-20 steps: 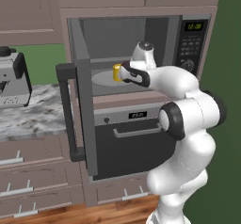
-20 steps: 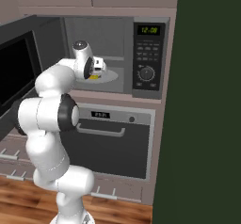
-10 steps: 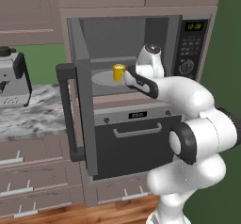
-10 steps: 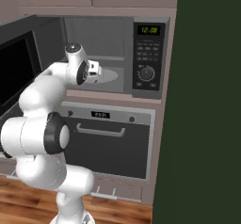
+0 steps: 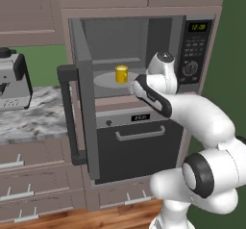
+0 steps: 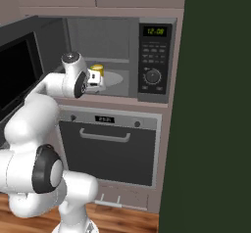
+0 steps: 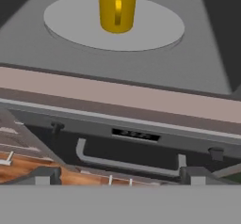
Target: Pick the mug from the counter and place it inside the microwave. Then close the microwave.
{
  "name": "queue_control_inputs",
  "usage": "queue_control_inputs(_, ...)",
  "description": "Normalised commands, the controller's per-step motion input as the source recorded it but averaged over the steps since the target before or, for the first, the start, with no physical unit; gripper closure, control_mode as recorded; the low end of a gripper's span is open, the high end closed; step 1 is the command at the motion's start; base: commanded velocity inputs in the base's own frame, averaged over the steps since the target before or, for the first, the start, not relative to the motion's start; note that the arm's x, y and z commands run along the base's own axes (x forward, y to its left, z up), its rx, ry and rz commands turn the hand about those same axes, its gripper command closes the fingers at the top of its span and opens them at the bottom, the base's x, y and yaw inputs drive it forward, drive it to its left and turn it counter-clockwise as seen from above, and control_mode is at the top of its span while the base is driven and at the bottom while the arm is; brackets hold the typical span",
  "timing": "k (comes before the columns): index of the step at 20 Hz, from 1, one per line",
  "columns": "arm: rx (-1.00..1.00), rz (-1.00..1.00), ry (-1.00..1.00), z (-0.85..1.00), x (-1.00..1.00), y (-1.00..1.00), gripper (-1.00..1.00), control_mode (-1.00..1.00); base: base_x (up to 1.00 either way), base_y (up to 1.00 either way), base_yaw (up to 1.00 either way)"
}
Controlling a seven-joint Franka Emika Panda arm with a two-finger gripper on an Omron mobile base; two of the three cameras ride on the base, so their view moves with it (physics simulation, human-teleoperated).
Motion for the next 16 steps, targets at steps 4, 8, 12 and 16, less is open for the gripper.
queue_control_inputs(4,0.0,0.0,0.0,0.1,-0.57,-0.1,-1.0,-1.0,0.0,0.0,0.0)
queue_control_inputs(8,0.0,0.0,0.0,0.06,-0.54,-0.09,-1.0,-1.0,0.0,0.0,0.0)
queue_control_inputs(12,0.0,0.0,0.0,0.1,-0.58,-0.03,-1.0,-1.0,0.0,0.0,0.0)
queue_control_inputs(16,0.0,-0.01,0.0,0.11,-0.73,0.0,-1.0,-1.0,0.0,0.0,0.0)
